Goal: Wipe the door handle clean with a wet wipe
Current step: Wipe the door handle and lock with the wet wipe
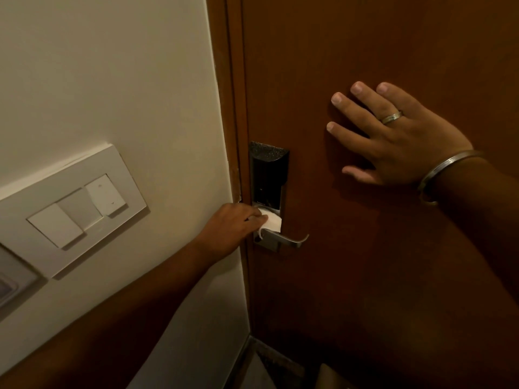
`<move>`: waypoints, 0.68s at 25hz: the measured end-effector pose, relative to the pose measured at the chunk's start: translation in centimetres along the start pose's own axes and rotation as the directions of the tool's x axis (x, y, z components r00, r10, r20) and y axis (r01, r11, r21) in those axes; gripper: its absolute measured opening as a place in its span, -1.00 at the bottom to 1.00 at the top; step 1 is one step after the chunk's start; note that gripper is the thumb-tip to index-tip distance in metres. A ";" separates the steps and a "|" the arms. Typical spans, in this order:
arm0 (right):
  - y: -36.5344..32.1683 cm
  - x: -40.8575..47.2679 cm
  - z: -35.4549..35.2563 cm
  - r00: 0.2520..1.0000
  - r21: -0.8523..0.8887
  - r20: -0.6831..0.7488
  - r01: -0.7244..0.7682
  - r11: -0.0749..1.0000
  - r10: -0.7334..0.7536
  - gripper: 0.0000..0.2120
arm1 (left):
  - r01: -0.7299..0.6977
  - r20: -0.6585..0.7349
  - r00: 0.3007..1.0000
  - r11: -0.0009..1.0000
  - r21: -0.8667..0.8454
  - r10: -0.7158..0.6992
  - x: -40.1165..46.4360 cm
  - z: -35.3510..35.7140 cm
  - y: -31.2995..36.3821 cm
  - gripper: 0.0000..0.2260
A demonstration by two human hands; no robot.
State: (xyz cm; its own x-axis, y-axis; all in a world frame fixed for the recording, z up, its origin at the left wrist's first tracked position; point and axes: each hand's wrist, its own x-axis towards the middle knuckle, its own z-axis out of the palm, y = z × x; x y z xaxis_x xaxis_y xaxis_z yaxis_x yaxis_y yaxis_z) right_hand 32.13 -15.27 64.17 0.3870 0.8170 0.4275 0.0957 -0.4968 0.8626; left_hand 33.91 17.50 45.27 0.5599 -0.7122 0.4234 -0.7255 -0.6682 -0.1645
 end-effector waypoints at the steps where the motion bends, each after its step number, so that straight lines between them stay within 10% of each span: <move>1: 0.1 0.0 -0.1 1.000 0.002 0.002 -0.001 1.000 0.001 -0.28 | -0.037 0.005 0.999 0.999 0.008 0.037 0.3 0.0 -0.2 -0.58; 17: 0.3 0.1 -0.4 0.999 -0.025 0.033 0.016 1.000 -0.015 -0.27 | -0.247 -0.148 0.960 0.967 -0.060 0.236 0.7 2.3 2.6 -0.65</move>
State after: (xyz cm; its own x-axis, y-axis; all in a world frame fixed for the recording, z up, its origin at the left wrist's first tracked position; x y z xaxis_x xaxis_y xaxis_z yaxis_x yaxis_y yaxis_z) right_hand 31.85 -15.24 64.52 0.4153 0.8145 0.4051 0.0787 -0.4759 0.8760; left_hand 33.29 14.75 43.10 0.3070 -0.8101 0.4996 -0.8642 -0.4571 -0.2101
